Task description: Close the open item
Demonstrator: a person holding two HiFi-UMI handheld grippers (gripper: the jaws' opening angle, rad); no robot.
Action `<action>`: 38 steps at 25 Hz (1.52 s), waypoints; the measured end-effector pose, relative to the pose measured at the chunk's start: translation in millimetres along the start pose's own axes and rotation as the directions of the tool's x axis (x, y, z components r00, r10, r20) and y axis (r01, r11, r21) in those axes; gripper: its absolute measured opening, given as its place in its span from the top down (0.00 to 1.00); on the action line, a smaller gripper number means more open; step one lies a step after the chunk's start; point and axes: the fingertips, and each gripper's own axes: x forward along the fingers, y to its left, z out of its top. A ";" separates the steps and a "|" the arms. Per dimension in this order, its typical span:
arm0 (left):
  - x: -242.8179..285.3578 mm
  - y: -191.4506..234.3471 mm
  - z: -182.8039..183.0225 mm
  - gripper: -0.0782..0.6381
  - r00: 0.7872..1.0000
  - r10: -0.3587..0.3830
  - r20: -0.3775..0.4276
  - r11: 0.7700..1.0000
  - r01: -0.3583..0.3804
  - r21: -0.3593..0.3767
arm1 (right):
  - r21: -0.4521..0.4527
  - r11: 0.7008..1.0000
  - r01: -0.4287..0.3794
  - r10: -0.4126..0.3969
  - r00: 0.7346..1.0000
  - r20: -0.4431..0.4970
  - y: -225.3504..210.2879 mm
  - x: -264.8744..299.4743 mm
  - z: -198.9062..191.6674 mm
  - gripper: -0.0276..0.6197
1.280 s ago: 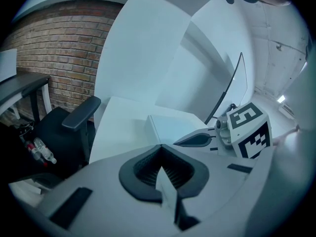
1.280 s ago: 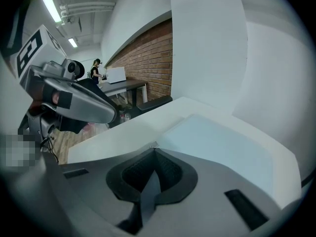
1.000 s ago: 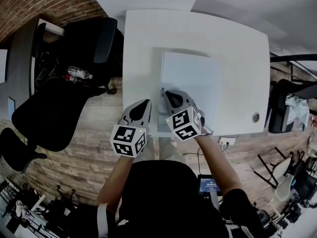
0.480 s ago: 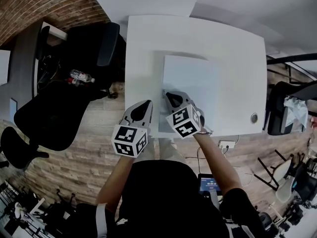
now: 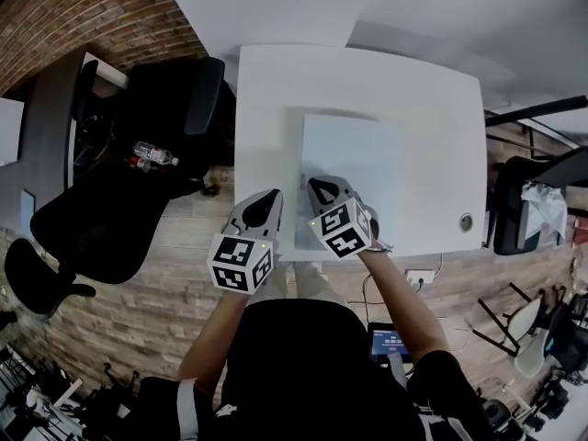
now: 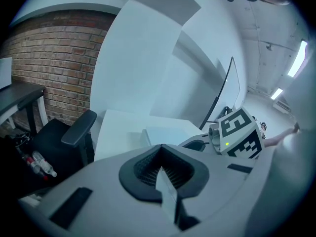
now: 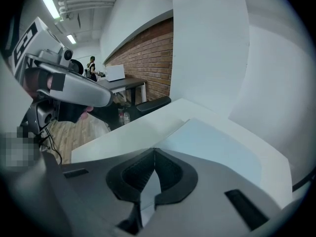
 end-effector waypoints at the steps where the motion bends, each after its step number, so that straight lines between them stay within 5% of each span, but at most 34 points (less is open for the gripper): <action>1: -0.8 -0.6 1.9 0.88 1.000 -0.002 0.004 1.000 0.002 0.003 | 0.003 1.000 0.004 -0.004 1.000 0.005 -1.1 -2.3 2.1 0.90; 14: -18.3 -8.3 48.6 0.88 0.996 -0.017 0.083 0.997 0.010 0.081 | 0.136 0.987 0.080 -0.111 0.965 0.238 -23.6 -61.6 58.7 0.90; 29: -34.1 -54.3 136.0 0.88 0.968 -0.090 0.235 0.978 0.042 0.204 | 0.272 0.952 0.140 -0.251 0.866 0.433 -60.1 -146.5 109.1 0.90; 38: -43.7 -82.4 182.6 0.88 0.942 -0.141 0.305 0.958 0.053 0.281 | 0.277 0.945 0.174 -0.300 0.796 0.525 -76.3 -196.0 145.7 0.90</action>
